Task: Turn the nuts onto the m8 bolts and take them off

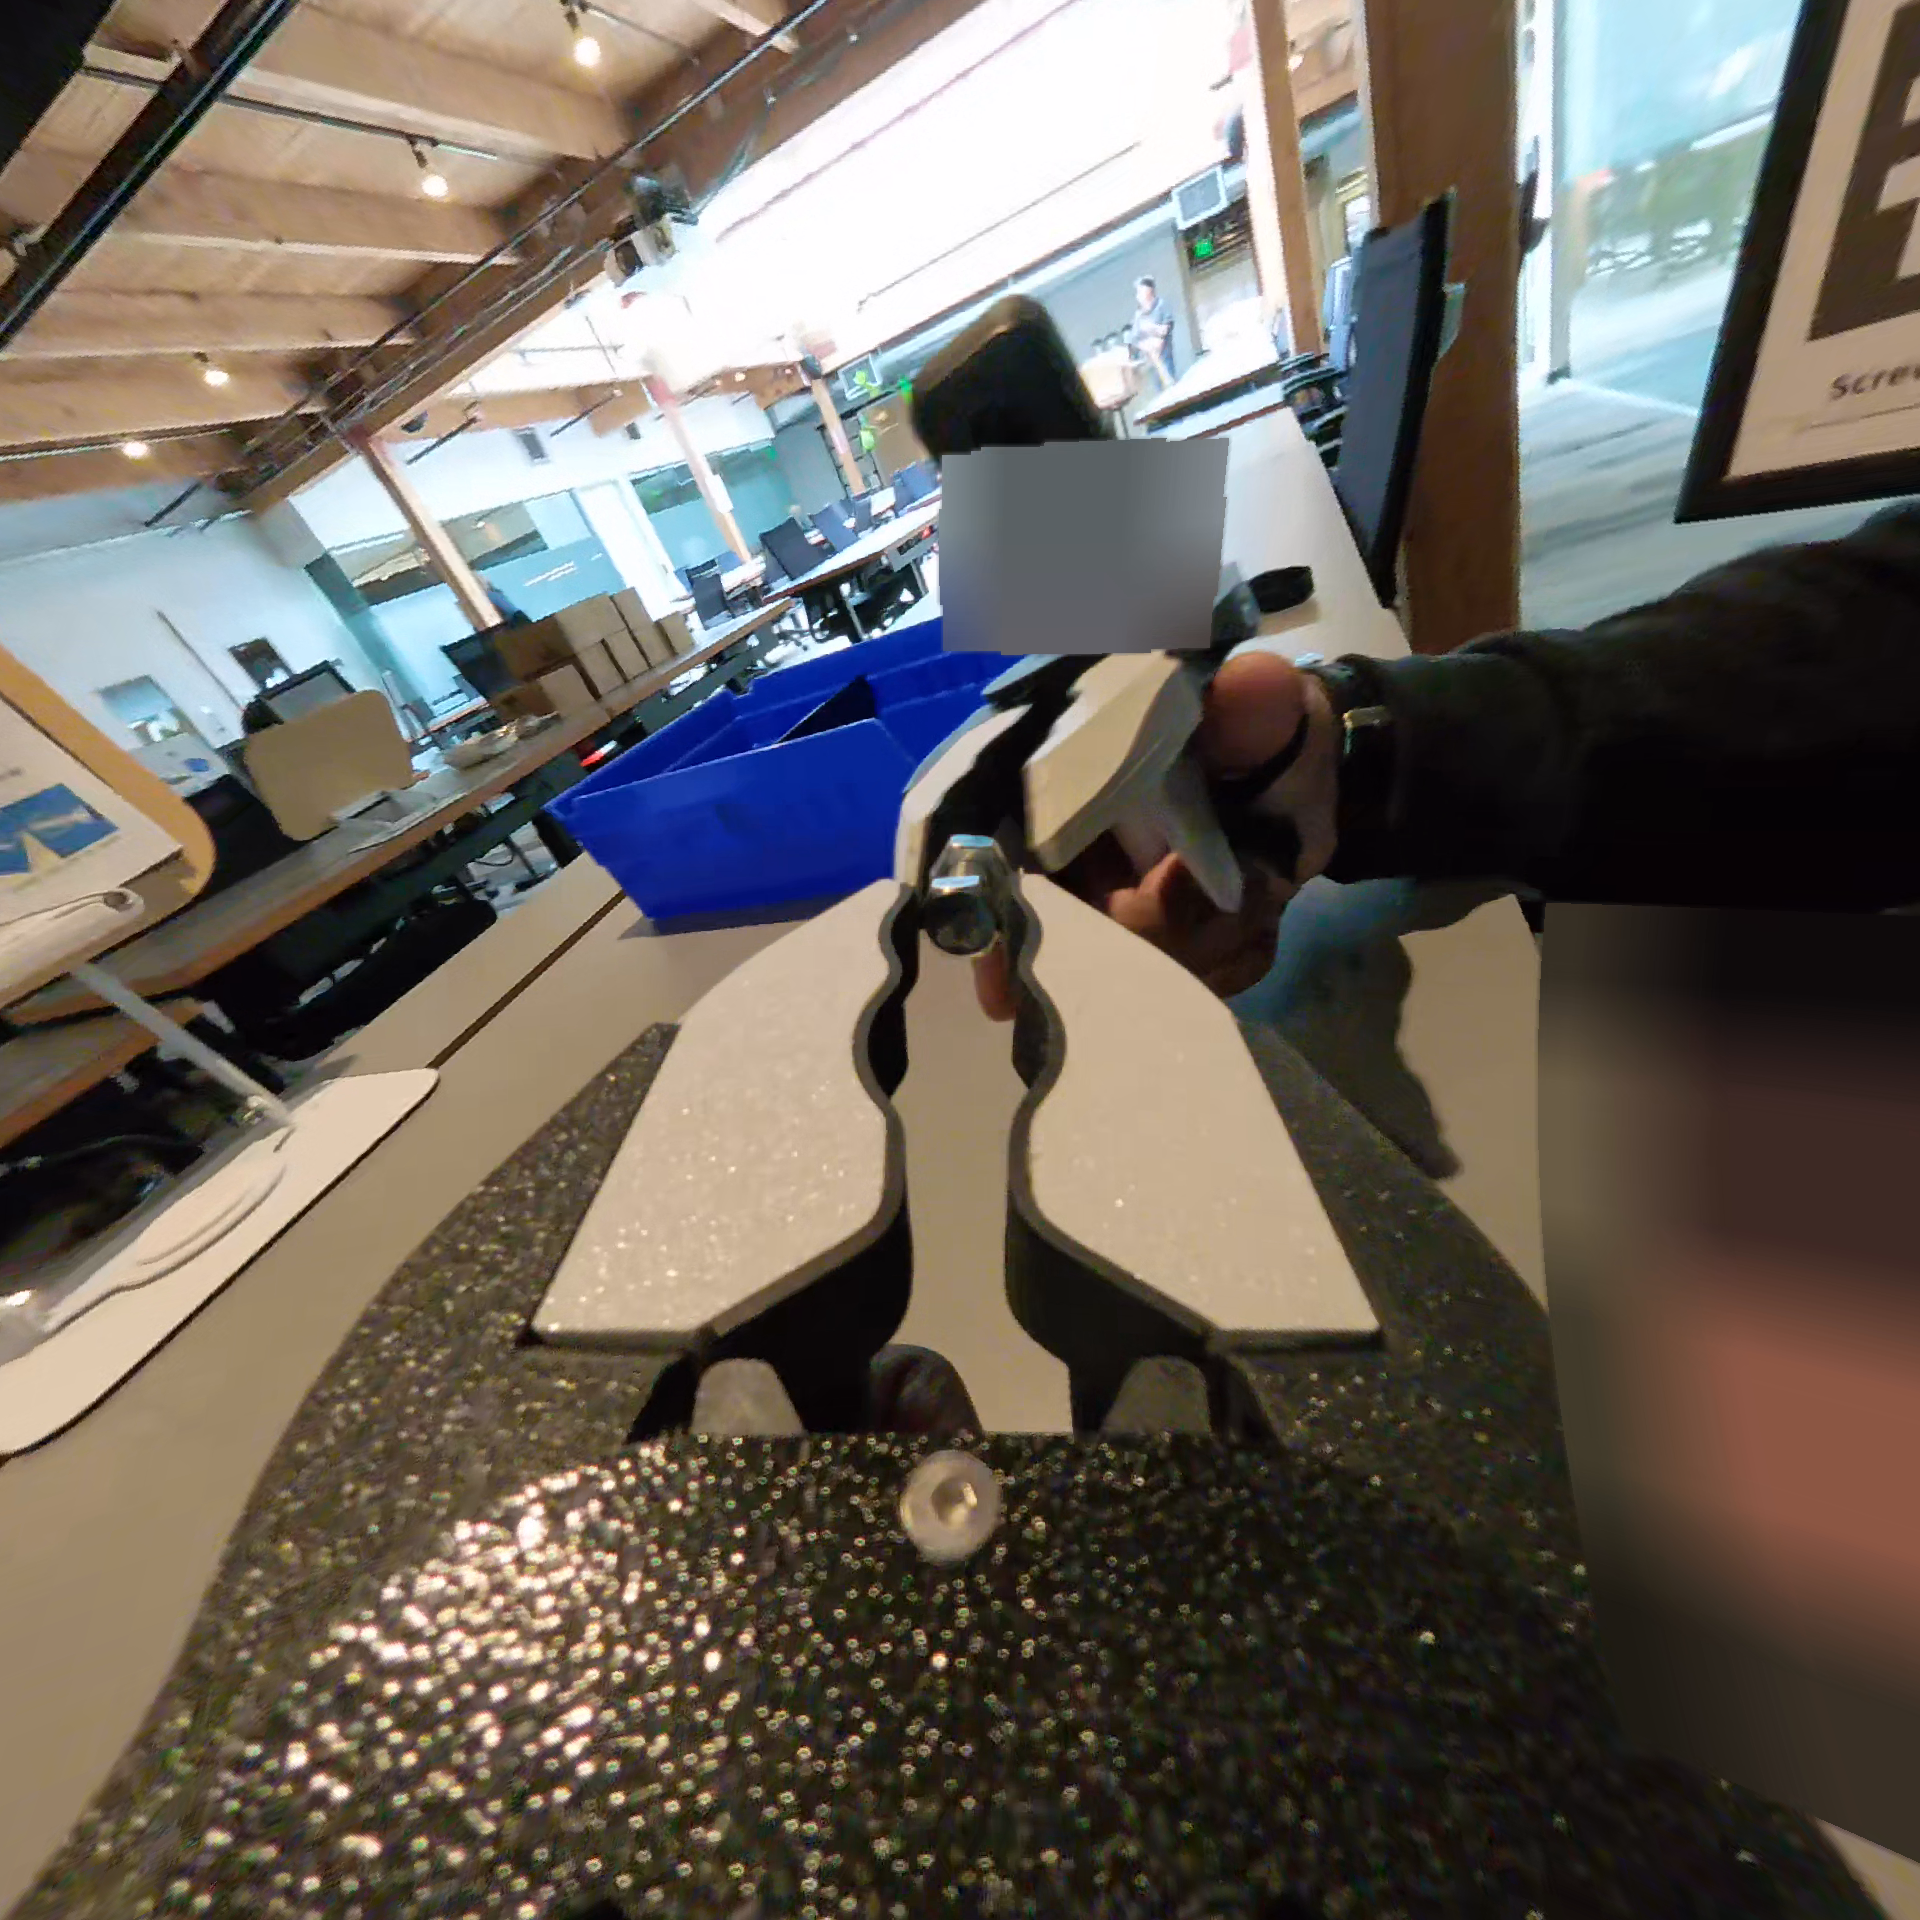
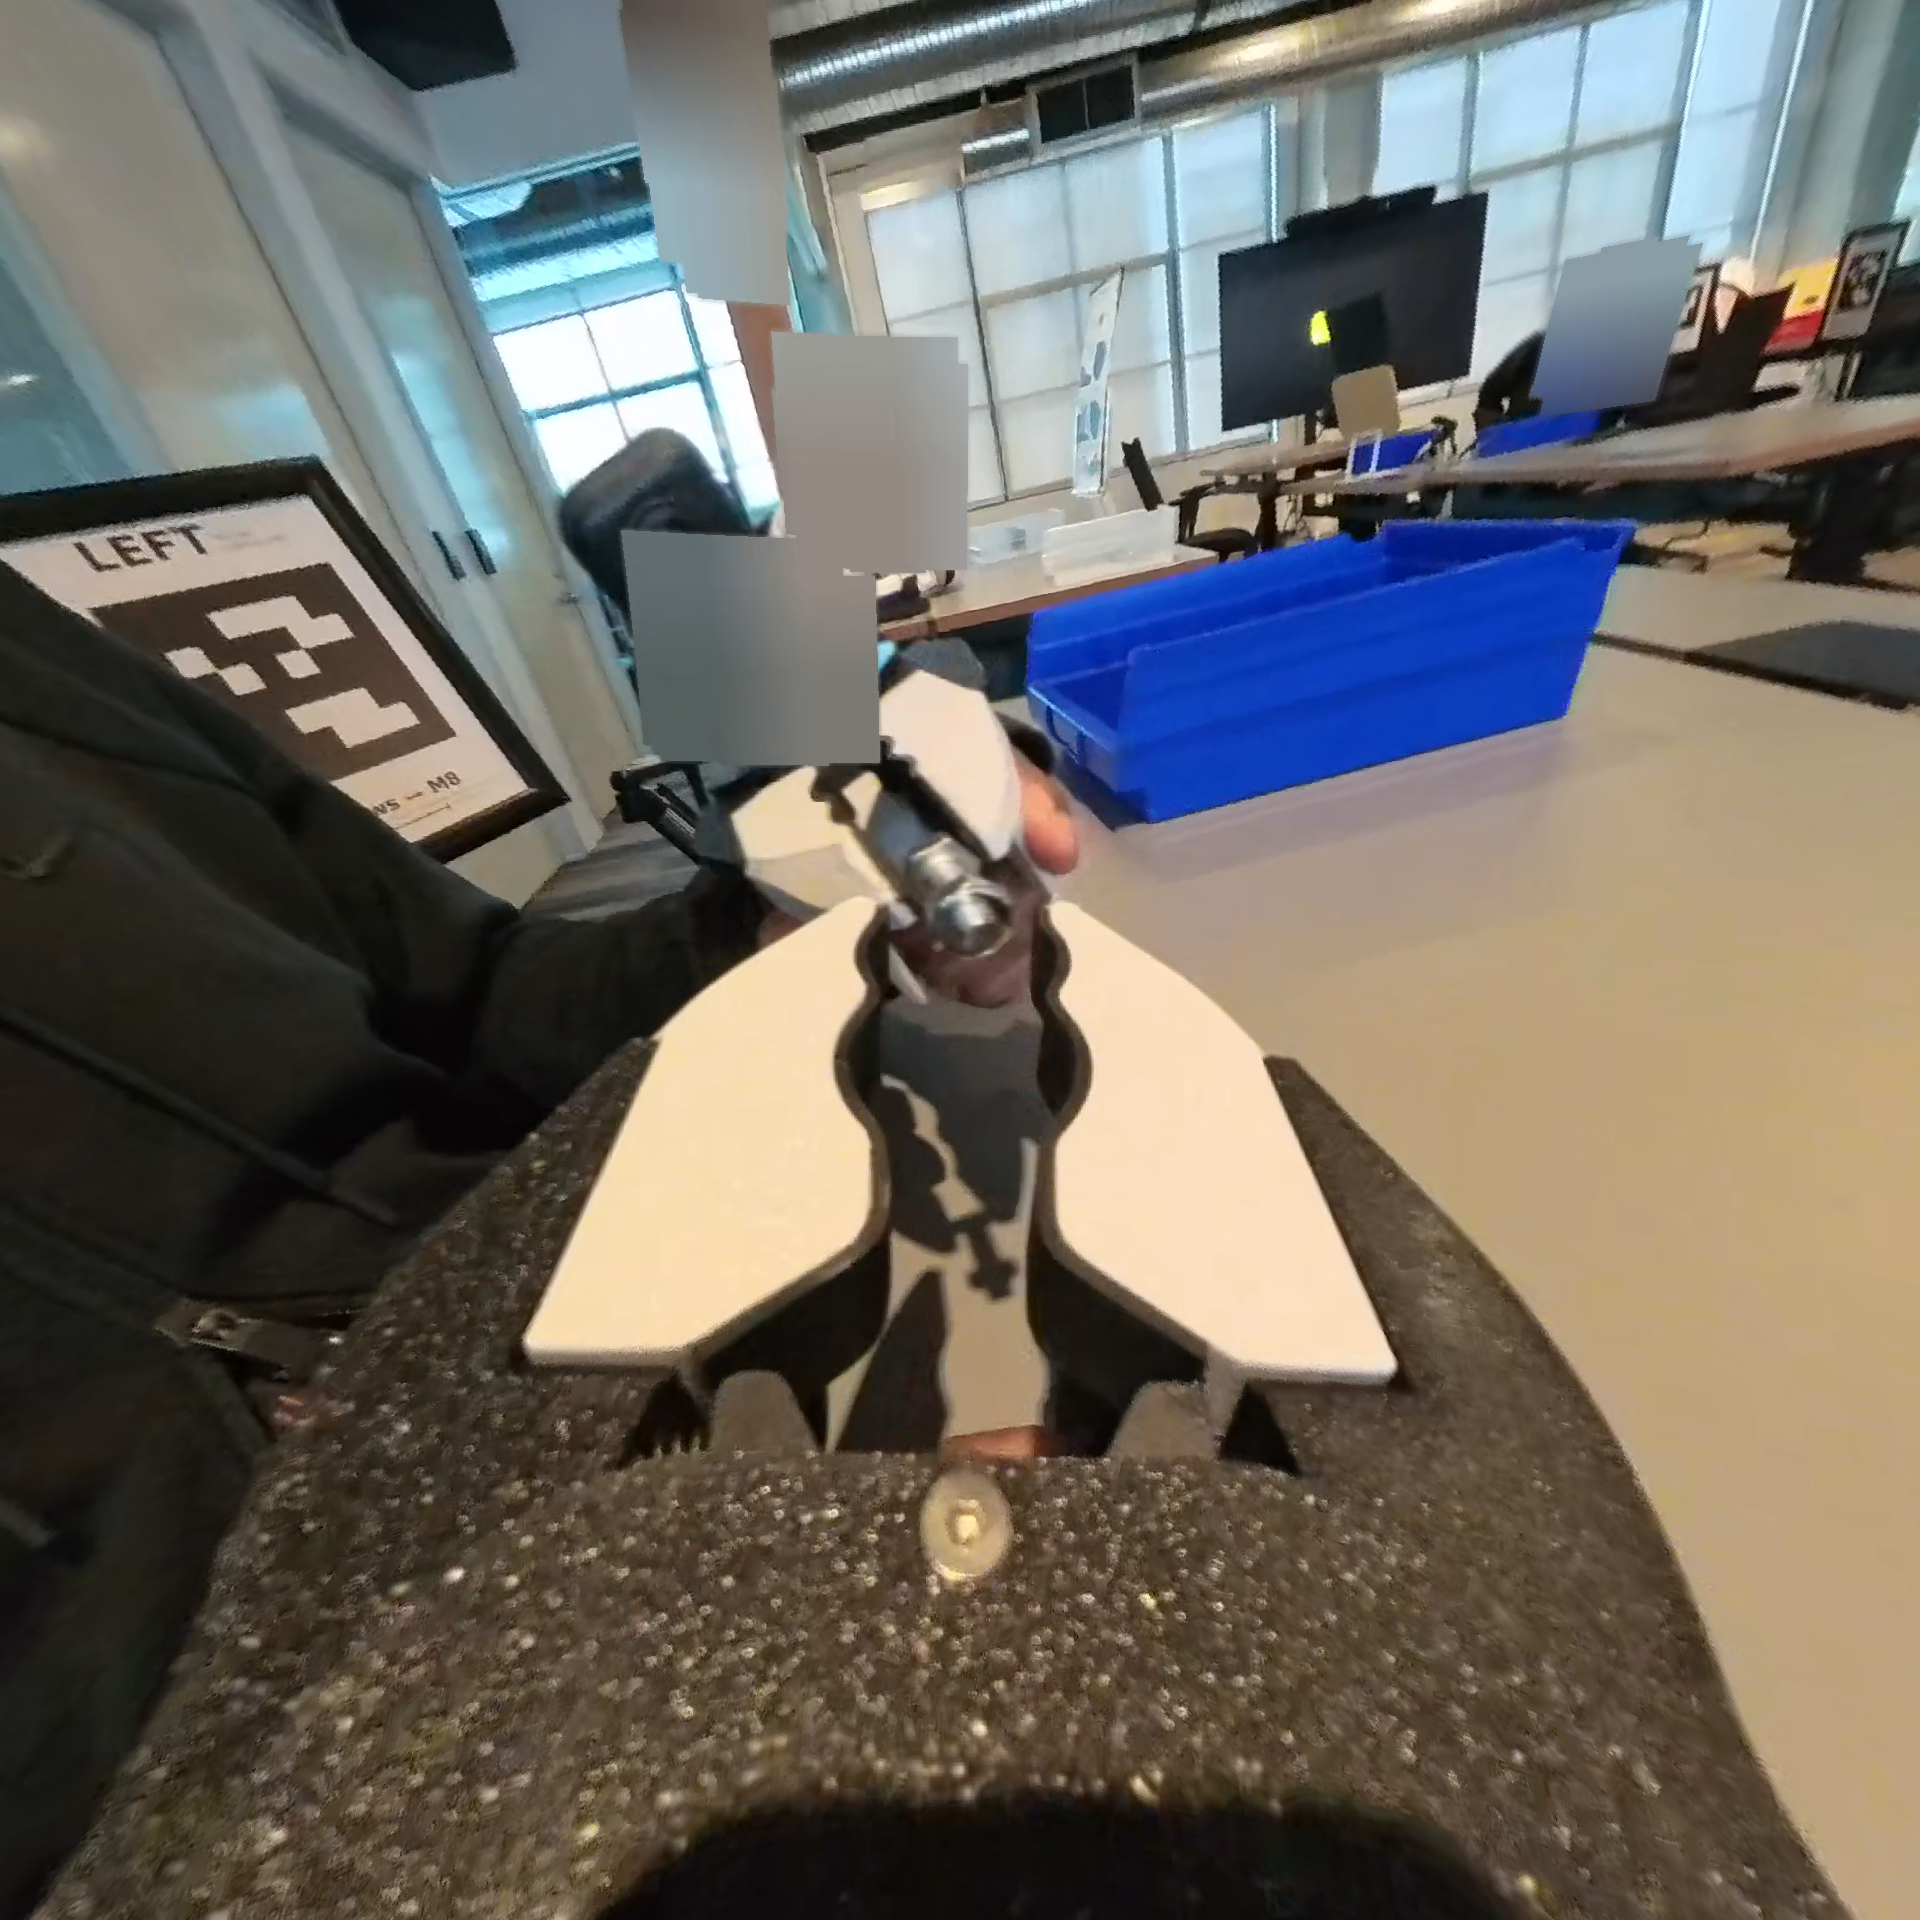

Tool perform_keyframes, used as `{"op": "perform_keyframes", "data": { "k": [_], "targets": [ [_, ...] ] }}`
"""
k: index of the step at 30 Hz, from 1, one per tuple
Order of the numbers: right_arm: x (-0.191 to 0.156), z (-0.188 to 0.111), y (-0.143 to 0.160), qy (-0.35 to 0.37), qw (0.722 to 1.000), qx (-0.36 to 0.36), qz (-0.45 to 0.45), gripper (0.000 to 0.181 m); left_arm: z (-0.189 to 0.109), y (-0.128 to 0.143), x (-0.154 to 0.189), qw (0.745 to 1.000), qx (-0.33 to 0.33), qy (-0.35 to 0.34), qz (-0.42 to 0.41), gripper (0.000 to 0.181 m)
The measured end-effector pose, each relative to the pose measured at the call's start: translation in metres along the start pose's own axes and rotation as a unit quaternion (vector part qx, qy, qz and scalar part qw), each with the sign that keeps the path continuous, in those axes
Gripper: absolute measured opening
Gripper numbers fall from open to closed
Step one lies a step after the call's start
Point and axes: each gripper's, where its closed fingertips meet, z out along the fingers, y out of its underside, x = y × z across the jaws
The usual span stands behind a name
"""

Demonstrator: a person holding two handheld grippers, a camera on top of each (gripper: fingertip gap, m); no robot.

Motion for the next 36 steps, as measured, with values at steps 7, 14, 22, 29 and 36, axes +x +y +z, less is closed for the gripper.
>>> {"op": "perform_keyframes", "data": {
  "k": [7,14,22,29,36],
  "targets": [
    [-0.004,0.001,0.007,0.008,0.997,-0.028,-0.073,0.015,0.000,0.005,0.010,0.995,-0.004,0.060,-0.085,0.015],
    [-0.004,-0.001,0.016,0.091,0.900,-0.052,-0.423,0.015,0.000,0.010,0.016,0.944,0.001,0.146,-0.294,0.015],
    [-0.008,-0.005,0.002,0.019,0.989,-0.012,-0.147,0.037,-0.003,0.000,0.008,0.989,0.017,0.075,-0.122,0.015],
    [-0.005,-0.004,0.008,0.012,0.994,-0.031,-0.101,0.017,-0.001,-0.001,0.011,0.995,0.013,0.063,-0.073,0.015],
    [-0.009,-0.003,0.017,0.058,0.934,-0.051,-0.348,0.014,-0.005,0.007,0.019,0.945,0.007,0.162,-0.285,0.015]
  ]
}}
